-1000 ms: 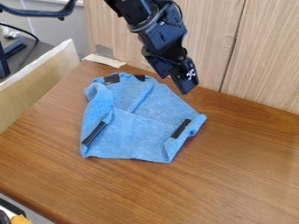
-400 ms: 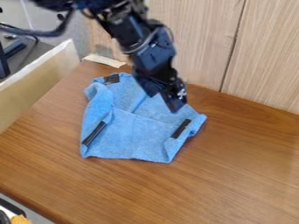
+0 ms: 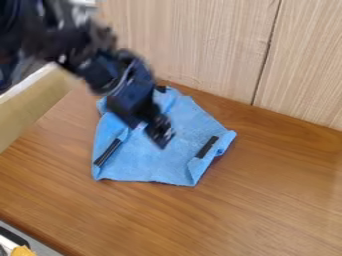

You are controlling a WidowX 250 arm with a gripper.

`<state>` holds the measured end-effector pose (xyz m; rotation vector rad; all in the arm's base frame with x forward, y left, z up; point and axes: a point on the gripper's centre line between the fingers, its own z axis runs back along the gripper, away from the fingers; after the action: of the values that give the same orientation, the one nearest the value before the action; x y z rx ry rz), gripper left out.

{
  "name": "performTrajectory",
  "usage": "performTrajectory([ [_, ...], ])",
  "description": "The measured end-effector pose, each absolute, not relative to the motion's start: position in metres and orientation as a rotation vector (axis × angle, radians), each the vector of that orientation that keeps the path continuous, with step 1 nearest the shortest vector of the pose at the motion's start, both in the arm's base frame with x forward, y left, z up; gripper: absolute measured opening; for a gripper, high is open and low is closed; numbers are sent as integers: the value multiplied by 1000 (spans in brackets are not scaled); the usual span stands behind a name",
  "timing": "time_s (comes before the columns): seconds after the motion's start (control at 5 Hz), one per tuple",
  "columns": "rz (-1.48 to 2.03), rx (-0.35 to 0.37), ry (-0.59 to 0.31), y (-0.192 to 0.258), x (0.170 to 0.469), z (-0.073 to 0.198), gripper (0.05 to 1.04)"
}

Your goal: Unfold the cloth from right to left

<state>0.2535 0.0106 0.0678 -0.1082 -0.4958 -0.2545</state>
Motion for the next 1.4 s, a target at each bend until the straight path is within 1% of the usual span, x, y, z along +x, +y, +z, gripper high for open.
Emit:
performTrajectory([
  [0.2,-204,-54,-466,28,249,62,999],
  [0.4,-166,-10,-409,42,243,54,999],
  [0.6,-107,10,-357,57,236,44,999],
  [0.8,-69,-1,-332,65,239,33,999],
  [1.0,-8,12,-342,69,244,22,999],
  [1.2,-18,15,-309,69,253,7,999],
  [1.4,-32,17,-301,65,260,1,950],
])
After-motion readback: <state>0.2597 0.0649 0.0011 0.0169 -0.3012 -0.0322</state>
